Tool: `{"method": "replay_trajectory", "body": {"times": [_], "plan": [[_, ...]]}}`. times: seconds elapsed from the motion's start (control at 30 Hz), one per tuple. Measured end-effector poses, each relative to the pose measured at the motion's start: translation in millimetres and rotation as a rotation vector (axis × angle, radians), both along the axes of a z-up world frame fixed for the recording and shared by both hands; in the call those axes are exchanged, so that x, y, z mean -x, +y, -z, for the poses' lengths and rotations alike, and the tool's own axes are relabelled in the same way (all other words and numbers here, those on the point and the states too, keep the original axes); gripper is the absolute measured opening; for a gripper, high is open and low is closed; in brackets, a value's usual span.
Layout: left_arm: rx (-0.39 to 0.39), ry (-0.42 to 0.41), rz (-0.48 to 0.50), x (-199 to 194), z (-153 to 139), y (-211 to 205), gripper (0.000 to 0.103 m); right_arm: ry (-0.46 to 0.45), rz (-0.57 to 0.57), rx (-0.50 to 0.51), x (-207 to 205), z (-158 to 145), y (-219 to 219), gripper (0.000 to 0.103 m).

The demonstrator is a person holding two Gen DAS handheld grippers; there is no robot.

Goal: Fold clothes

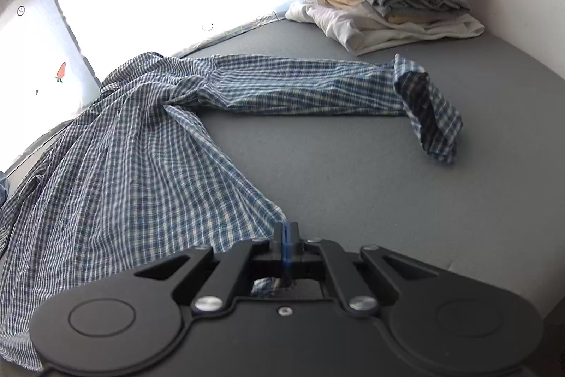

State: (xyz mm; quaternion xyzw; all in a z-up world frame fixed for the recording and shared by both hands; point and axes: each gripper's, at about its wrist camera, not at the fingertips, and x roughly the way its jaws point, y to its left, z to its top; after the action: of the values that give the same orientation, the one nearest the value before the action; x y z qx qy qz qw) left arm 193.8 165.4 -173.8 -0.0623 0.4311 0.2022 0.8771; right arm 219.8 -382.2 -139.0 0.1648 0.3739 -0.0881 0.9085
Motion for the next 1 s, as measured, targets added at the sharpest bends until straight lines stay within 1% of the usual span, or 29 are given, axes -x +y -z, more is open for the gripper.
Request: {"method": "replay_trajectory", "body": {"times": [0.03, 0.1, 0.17, 0.23, 0.27, 0.3, 0.33, 0.37, 0.4, 0.43, 0.47, 0.57, 0.6, 0.67, 0.73, 0.8, 0.87, 0.93, 1.0], "plan": [[-0.003, 0.004, 0.007, 6.2, -2.4, -1.3, 0.003, -0.006, -0.003, 0.001, 7.2, -5.5, -1.8, 0.0], [-0.009, 0.025, 0.004, 16.8, 0.1, -4.1, 0.003, 0.019, -0.001, -0.004, 18.5, -3.7, -7.0, 0.0], [-0.016, 0.083, -0.038, 22.2, 14.7, -5.8, 0.006, 0.084, -0.005, -0.004, 24.7, 11.7, -11.0, 0.0], [-0.016, 0.09, -0.062, 23.8, 15.2, -7.7, 0.008, 0.147, -0.009, 0.001, 24.8, 26.9, -12.9, 0.001], [-0.015, 0.086, -0.071, 24.1, 13.4, -8.6, 0.008, 0.147, -0.016, 0.003, 23.9, 28.0, -13.9, 0.002], [-0.015, 0.082, -0.081, 24.3, 11.6, -9.5, 0.014, 0.148, -0.023, 0.006, 23.0, 29.1, -14.9, 0.004], [-0.005, 0.068, -0.09, 24.5, 8.0, -10.3, 0.02, 0.142, -0.026, 0.014, 22.1, 28.1, -16.4, 0.014], [0.011, 0.043, -0.097, 24.3, 3.1, -11.5, 0.03, 0.126, -0.024, 0.027, 21.2, 24.7, -18.7, 0.02], [0.02, 0.02, -0.102, 23.3, -1.6, -14.3, 0.036, 0.105, -0.024, 0.035, 20.4, 22.0, -22.2, 0.03], [0.02, 0.003, -0.104, 21.1, -6.2, -19.3, 0.038, 0.086, -0.025, 0.037, 18.7, 20.0, -27.1, 0.033], [0.017, -0.011, -0.103, 18.4, -10.8, -25.4, 0.041, 0.074, -0.023, 0.036, 15.6, 18.3, -32.8, 0.032], [0.029, -0.036, -0.077, 3.5, -18.6, -54.8, 0.058, 0.048, -0.026, 0.043, 3.6, 16.1, -50.1, 0.033], [0.038, -0.039, -0.057, -1.7, -17.7, -65.9, 0.061, 0.046, -0.034, 0.054, -1.6, 16.8, -54.8, 0.033], [0.035, -0.019, -0.008, -13.3, -11.9, -93.0, 0.062, 0.037, -0.058, 0.07, -11.9, 17.3, -62.7, 0.033], [0.016, 0.019, 0.053, -24.5, -3.3, -123.5, 0.062, 0.022, -0.088, 0.081, -23.2, 17.1, -69.3, 0.033], [0.002, 0.053, 0.115, -33.7, 10.4, -151.3, 0.066, 0.013, -0.121, 0.096, -36.4, 18.3, -75.7, 0.033], [0.001, 0.074, 0.149, -38.5, 22.8, -171.4, 0.069, 0.018, -0.148, 0.114, -50.0, 22.5, -82.1, 0.033], [-0.016, 0.056, 0.13, -39.0, 27.7, -184.5, 0.077, 0.039, -0.16, 0.139, -65.6, 29.4, -90.4, 0.033], [0.01, 0.071, 0.102, -42.6, 28.7, -183.3, 0.082, 0.041, -0.162, 0.162, -77.2, 32.8, -101.3, 0.033]]}}
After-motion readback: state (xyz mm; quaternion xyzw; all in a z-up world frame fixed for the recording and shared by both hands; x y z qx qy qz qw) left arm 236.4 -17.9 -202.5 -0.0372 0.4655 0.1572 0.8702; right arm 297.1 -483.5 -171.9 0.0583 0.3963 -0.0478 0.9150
